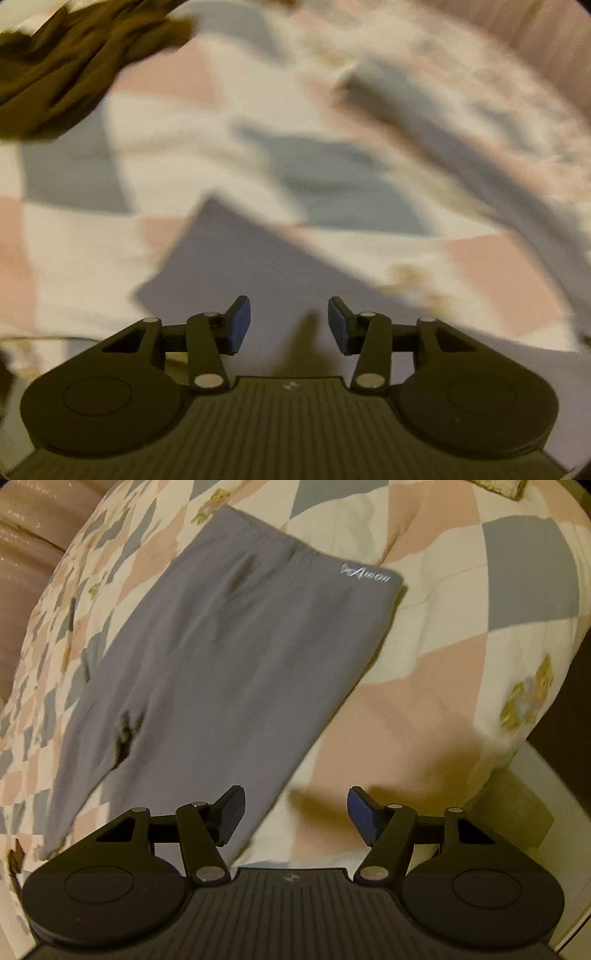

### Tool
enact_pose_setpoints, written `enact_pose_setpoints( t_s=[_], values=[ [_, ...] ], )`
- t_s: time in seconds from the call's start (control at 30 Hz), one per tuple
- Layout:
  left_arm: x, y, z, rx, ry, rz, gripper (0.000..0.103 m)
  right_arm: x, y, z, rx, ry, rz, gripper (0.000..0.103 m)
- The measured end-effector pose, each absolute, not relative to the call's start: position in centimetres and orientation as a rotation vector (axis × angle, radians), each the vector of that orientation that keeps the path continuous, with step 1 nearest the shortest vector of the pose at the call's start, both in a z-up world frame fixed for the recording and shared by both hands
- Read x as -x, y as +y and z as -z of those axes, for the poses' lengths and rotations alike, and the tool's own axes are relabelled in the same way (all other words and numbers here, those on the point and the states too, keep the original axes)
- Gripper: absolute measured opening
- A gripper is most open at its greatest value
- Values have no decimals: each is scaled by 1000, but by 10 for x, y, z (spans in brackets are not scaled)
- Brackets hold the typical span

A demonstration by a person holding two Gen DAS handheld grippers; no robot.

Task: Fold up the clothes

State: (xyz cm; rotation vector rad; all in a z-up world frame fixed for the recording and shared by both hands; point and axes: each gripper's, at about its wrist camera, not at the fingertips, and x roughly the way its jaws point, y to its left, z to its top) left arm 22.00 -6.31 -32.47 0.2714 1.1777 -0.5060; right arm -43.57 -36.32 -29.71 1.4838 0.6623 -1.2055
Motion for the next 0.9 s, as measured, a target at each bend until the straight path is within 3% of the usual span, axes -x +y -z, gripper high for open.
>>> enact_pose_setpoints(
  t_s=[0.13,0.23,0.33,0.47,0.53,0.63,0.9],
  values=[
    [-247,-37,314,-196,1181,357,34,419,-372,279,-1464,613,1184,65],
    [-251,-34,286,-191,1106,377,34,373,-388,267,-1265,713,1093,65],
    [-231,-65,258,-397,957,524,34,304,-397,267,-991,861,937,65],
    [-191,-111,238,-736,701,754,40,186,-387,278,-590,1027,658,53],
    [-182,-132,241,-878,608,858,42,139,-375,278,-451,1027,555,50],
    [-191,-161,250,-1008,514,953,41,79,-359,280,-317,1014,439,36],
    [-261,-231,323,-1362,237,1174,41,-44,-324,320,-80,1035,433,35]
  ],
)
